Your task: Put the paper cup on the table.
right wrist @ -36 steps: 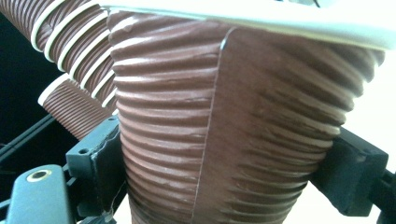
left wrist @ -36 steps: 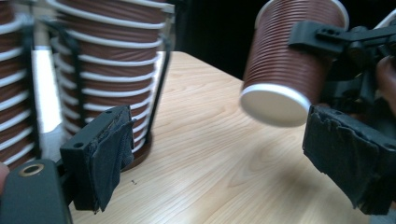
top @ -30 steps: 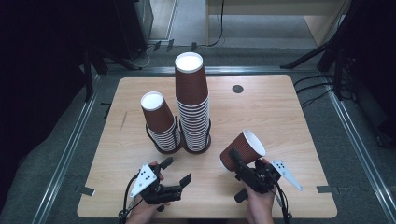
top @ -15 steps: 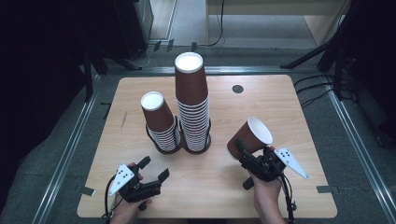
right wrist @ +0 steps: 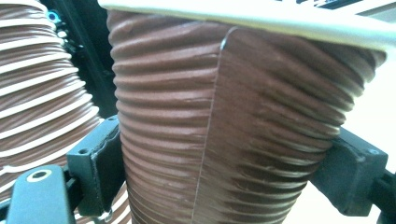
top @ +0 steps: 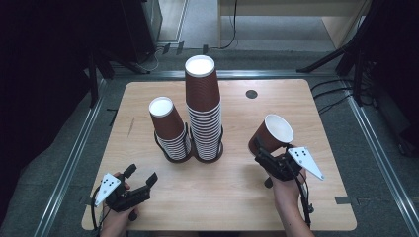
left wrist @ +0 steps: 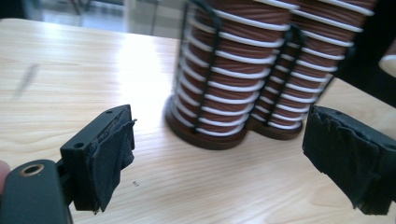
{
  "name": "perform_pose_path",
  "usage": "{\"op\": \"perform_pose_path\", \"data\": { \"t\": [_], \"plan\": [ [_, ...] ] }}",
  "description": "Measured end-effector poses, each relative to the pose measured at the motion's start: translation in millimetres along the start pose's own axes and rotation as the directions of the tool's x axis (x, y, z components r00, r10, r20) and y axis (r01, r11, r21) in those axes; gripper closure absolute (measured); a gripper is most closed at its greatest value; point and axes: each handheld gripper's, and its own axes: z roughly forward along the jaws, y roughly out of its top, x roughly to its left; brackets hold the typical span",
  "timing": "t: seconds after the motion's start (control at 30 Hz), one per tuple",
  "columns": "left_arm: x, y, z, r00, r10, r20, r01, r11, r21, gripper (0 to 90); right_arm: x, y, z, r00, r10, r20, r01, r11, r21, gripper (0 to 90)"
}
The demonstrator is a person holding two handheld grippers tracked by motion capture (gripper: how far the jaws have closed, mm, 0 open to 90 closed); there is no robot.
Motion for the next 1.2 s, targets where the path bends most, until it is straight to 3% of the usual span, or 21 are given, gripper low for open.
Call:
{"op": "perform_pose_path", "data": {
  "t": [0.13,0.3,0.47,0.57,0.6,0.7,0.87,1.03,1.13,1.2],
  "plan": [
    [9.3,-0.1,-2.0,0.9992,-0.002,-0.041,0.003,0.9999,0.017,9.6,-4.5,0.5,5.8,0.9991,-0.028,0.033,0.028,1.000,0.002,14.1],
    [14.0,-1.2,-3.2,0.9965,0.023,-0.080,-0.021,0.9995,0.022,9.7,-9.3,-2.3,13.3,0.9951,-0.070,0.069,0.070,0.998,0.004,14.1],
    [17.3,-1.2,-3.8,0.9957,0.026,-0.088,-0.025,0.9995,0.020,9.8,-16.2,-6.6,22.3,0.9962,-0.050,0.071,0.051,0.999,-0.010,14.1],
    [19.0,-2.1,-2.9,0.9905,0.036,-0.133,-0.032,0.9989,0.034,9.8,-19.1,-8.4,26.0,0.9962,-0.043,0.076,0.045,0.999,-0.026,14.0],
    [19.9,-2.4,-3.2,0.9884,0.033,-0.148,-0.029,0.9992,0.027,9.7,-21.0,-9.9,29.9,0.9937,-0.062,0.094,0.064,0.998,-0.020,14.0],
    [20.4,-2.7,-3.3,0.9877,0.032,-0.153,-0.028,0.9993,0.023,9.6,-23.4,-12.0,35.4,0.9875,-0.094,0.127,0.095,0.995,-0.007,14.0],
    [21.0,-4.2,-2.2,0.9900,0.024,-0.139,-0.021,0.9995,0.024,9.5,-26.3,-14.2,40.7,0.9853,-0.107,0.133,0.110,0.994,-0.014,13.9],
    [21.7,-4.6,-1.3,0.9889,0.017,-0.147,-0.011,0.9991,0.041,9.6,-24.1,-19.0,50.4,0.9772,-0.158,0.142,0.165,0.986,-0.035,13.8],
    [20.7,-5.4,-0.7,0.9887,0.024,-0.148,-0.017,0.9987,0.049,9.6,-25.4,-22.9,59.5,0.9743,-0.177,0.139,0.181,0.983,-0.011,13.8],
    [21.8,-5.3,-1.1,0.9891,0.016,-0.146,-0.009,0.9987,0.050,9.7,-27.0,-24.3,63.1,0.9690,-0.186,0.162,0.189,0.982,0.003,13.8]
  ]
}}
